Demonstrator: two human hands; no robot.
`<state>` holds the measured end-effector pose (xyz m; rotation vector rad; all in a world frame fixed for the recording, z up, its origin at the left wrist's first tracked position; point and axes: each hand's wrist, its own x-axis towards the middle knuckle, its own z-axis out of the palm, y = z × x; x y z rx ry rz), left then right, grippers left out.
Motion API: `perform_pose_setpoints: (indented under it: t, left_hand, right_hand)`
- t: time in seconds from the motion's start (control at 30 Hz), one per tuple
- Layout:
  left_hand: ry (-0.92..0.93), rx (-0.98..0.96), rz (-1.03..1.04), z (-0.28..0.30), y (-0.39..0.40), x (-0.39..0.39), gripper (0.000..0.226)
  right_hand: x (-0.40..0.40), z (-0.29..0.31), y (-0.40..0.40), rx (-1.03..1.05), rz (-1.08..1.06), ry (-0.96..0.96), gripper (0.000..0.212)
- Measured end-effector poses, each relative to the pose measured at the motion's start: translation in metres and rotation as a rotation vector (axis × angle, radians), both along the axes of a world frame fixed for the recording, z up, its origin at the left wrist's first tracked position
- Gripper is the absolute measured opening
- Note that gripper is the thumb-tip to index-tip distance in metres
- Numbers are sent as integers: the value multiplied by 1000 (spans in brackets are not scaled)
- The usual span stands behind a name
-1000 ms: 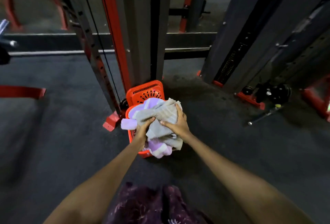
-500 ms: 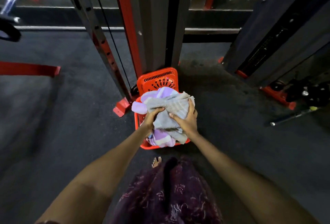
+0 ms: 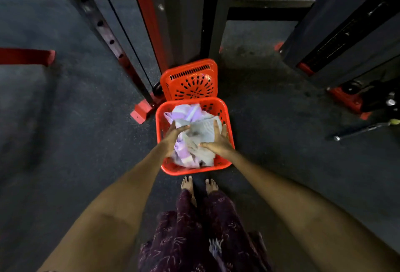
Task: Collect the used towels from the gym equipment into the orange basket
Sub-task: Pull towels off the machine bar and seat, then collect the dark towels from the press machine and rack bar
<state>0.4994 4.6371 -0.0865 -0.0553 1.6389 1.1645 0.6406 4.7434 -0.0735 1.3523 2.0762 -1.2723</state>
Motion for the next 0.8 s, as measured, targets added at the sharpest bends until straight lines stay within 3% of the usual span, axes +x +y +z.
perform_pose_setpoints:
  t: [0.07, 0.17, 0.3, 0.57, 0.8]
  left_hand:
    - [47, -73, -36, -52, -1, -9, 114]
    - [77, -120, -70, -52, 2, -9, 122]
    - [111, -163, -90, -15, 4, -4, 90]
    - [105, -109, -128, 6, 11, -9, 88]
    - [209, -113, -144, 76, 43, -31, 59]
  right_hand:
    - [-4, -7, 4, 44, 93, -23, 107]
    - [-8, -10, 7, 71, 146, -44, 103]
    - [-9, -10, 13, 73, 154, -53, 107]
    - [-19, 2, 28, 29, 132, -80, 102]
    - [-54, 54, 47, -20, -40, 44, 101]
